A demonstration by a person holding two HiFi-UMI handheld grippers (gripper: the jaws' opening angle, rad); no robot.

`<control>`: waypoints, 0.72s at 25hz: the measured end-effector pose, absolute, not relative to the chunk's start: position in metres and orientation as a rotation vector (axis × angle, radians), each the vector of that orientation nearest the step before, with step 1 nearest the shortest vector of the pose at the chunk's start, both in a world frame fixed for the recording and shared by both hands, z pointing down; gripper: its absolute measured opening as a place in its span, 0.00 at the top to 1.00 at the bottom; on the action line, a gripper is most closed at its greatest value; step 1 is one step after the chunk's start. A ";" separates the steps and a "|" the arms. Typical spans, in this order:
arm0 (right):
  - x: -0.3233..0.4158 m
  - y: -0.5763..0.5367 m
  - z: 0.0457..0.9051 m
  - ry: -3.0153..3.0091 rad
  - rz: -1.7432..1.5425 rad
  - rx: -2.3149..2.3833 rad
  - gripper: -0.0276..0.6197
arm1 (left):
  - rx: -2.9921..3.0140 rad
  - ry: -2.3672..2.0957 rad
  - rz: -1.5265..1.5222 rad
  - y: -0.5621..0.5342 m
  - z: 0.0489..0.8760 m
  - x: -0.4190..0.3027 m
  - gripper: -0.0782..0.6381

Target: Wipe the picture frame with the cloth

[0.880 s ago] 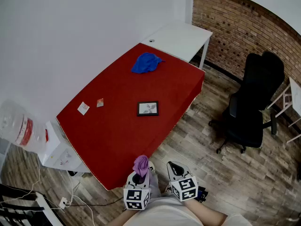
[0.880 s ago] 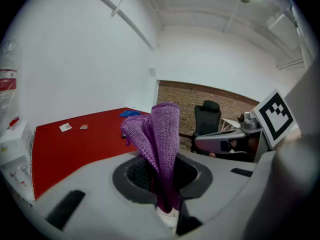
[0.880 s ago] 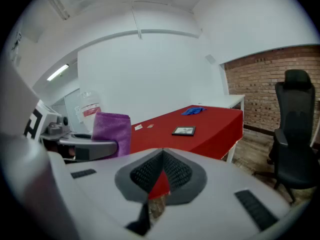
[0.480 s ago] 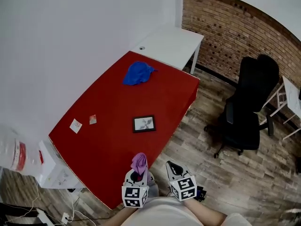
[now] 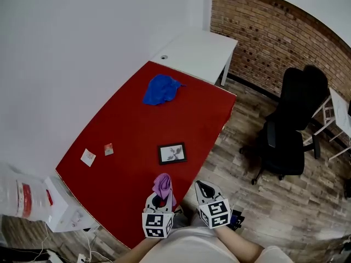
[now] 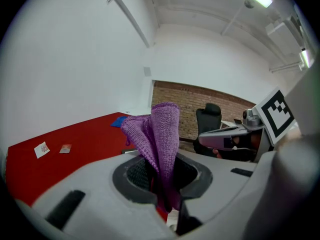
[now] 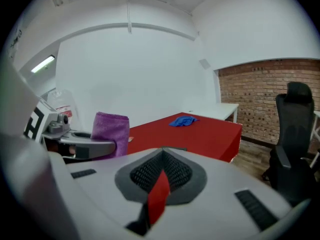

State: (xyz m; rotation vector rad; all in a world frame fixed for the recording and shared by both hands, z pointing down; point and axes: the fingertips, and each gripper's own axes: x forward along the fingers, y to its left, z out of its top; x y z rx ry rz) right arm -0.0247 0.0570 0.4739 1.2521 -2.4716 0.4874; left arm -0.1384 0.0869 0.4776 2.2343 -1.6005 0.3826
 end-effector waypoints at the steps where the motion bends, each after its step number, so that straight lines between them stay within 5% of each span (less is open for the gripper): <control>1: -0.026 0.054 0.473 -2.475 0.487 1.241 0.95 | 2.226 -1.606 0.383 0.084 0.477 -0.138 0.81; 18: -0.033 0.014 0.475 -2.496 0.463 1.108 0.95 | 2.209 -1.623 0.475 0.043 0.482 -0.139 0.81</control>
